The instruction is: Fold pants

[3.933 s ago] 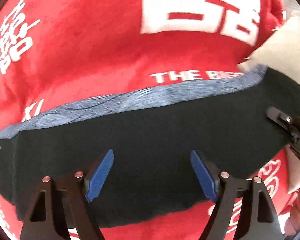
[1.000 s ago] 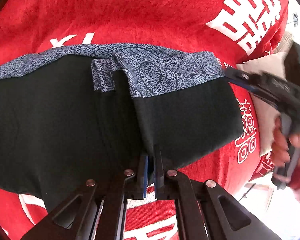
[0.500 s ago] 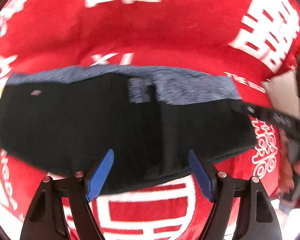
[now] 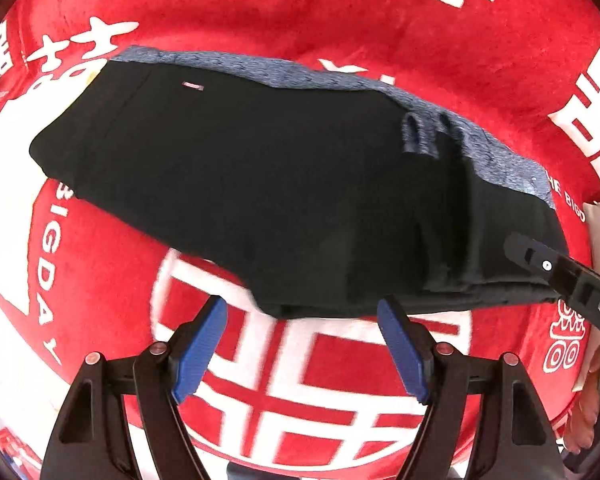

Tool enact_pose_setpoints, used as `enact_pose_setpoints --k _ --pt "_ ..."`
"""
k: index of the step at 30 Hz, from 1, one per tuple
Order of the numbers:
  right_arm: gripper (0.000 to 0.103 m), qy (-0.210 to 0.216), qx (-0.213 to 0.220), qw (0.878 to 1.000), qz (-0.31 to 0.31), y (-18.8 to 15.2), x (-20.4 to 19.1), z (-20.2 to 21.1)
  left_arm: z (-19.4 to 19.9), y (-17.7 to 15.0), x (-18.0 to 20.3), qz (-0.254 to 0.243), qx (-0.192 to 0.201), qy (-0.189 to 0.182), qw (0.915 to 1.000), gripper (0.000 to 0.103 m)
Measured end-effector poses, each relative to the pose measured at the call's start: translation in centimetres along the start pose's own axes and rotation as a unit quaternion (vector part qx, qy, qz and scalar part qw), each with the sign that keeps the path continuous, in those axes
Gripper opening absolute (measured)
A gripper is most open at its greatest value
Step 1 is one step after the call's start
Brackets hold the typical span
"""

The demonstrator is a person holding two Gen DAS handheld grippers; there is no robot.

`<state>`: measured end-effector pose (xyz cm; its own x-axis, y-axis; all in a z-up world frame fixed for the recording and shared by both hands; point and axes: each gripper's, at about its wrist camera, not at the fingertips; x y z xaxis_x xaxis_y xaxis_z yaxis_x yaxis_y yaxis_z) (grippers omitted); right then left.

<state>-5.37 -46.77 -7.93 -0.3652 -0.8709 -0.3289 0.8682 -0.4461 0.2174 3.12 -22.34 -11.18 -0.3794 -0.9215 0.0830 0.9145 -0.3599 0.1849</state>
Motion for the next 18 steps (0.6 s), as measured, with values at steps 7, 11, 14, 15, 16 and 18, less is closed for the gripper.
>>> enact_pose_setpoints --k 7,11,14,15,16,18 --pt "0.044 -0.045 -0.006 0.999 -0.029 0.0 -4.1 -3.8 0.8 1.1 -7.2 0.021 0.006 -0.006 0.9998 0.078" --pt "0.062 -0.095 -0.011 0.995 0.034 -0.5 -6.8 -4.9 0.4 1.8 -11.7 0.06 0.006 -0.011 0.9981 0.078" --pt "0.066 -0.129 -0.017 0.988 0.079 -0.9 -8.1 -5.5 -0.5 2.0 -14.7 0.104 0.0 -0.027 0.9942 0.078" --pt "0.068 -0.137 -0.018 0.987 0.087 -1.0 -8.4 -5.7 -0.7 2.1 -15.6 0.115 0.001 -0.03 0.9929 0.078" --pt "0.069 -0.142 -0.019 0.985 0.092 -1.1 -8.6 -5.8 -0.9 2.2 -16.1 0.121 0.003 -0.03 0.9922 0.078" --pt "0.072 -0.154 -0.021 0.983 0.1 -1.2 -9.0 -6.1 -1.1 2.5 -17.2 0.136 0.011 -0.032 0.9902 0.078"
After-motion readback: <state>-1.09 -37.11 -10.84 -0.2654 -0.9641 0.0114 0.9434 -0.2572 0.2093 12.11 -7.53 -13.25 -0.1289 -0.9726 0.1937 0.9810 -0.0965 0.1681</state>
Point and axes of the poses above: each gripper's, at about its wrist camera, not at the fingertips, and z roughly against the way its jaws point, x to its right, y to its top, and after that the axes turned 3 degrees about x, right-handed
